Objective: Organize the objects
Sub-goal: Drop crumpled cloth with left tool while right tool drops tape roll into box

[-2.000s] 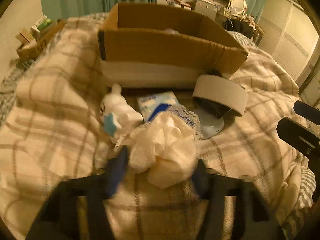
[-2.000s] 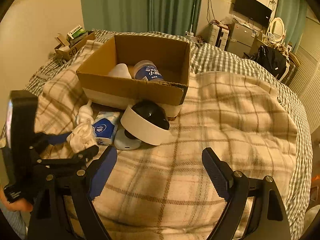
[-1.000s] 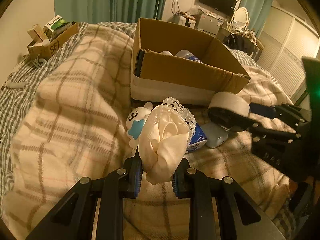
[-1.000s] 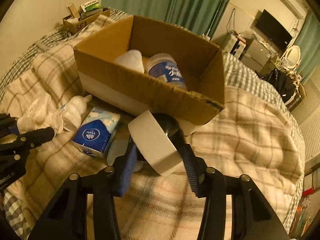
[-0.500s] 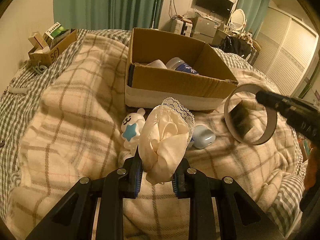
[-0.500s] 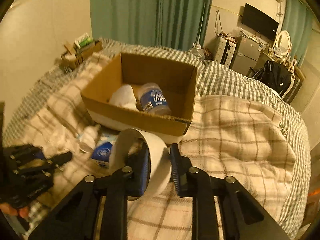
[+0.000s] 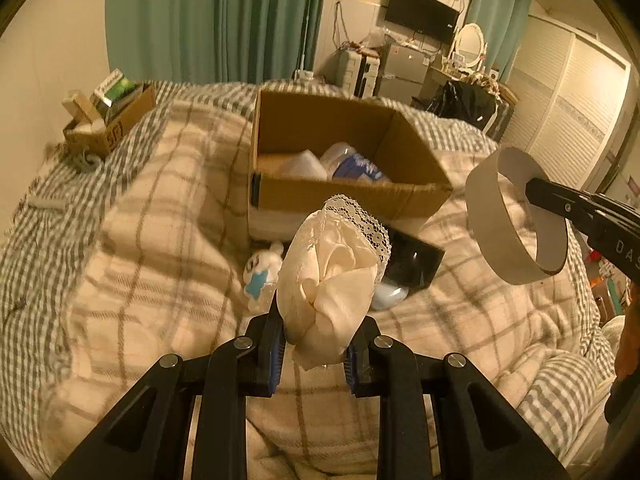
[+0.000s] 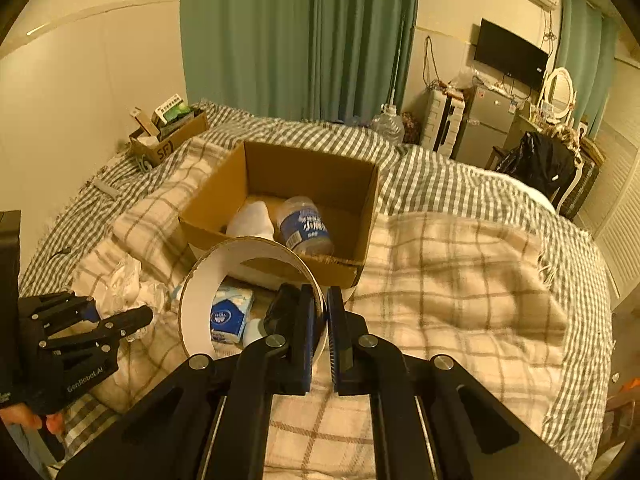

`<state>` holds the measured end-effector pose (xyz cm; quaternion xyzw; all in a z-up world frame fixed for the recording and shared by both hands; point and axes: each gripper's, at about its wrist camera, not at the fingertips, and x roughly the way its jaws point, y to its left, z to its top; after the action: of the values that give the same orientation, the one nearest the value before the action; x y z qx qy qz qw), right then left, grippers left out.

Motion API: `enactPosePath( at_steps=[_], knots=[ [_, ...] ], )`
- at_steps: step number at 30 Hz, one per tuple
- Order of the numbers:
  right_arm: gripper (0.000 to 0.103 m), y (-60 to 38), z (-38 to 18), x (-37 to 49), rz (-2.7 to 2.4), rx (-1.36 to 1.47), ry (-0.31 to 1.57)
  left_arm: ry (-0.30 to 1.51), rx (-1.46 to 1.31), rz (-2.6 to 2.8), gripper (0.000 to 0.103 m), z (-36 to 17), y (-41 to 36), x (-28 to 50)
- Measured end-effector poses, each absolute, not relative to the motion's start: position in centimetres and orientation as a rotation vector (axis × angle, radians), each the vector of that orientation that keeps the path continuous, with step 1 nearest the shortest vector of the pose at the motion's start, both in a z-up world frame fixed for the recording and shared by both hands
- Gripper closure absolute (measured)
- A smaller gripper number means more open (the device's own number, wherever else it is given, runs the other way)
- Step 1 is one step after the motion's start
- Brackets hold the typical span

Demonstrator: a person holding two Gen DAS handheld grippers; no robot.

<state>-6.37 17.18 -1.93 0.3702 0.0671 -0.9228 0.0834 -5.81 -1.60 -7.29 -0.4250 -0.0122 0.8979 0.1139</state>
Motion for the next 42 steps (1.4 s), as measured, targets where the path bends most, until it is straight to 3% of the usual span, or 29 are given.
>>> enactPosePath(
  at_steps=[15,27,38,40,42],
  knots=[
    [0.097,15.7,2.9,-13.8,-2.800,0.977,0.293,0.052,-1.056,2.687,0.079,0.0,0.4,-15.1],
    [0.097,15.4,-0.6,-24.1,-2.791,1.034,0.305,0.135,-1.118,2.662,0.079,-3.5,2.7,-23.5],
    [0.098,15.9,-6.0,-27.8,-2.779,1.088,0.277,0.158,-1.175,2.623,0.079,-7.6,3.4,-26.7],
    [0.097,15.9,-6.2,-27.8,-2.775,1.080,0.265,0.157,-1.186,2.619,0.075,-7.9,3.5,-26.6],
    [0.094,16.0,-5.9,-27.5,-2.772,1.073,0.254,0.152,-1.189,2.613,0.055,-7.8,3.6,-26.5]
  ],
)
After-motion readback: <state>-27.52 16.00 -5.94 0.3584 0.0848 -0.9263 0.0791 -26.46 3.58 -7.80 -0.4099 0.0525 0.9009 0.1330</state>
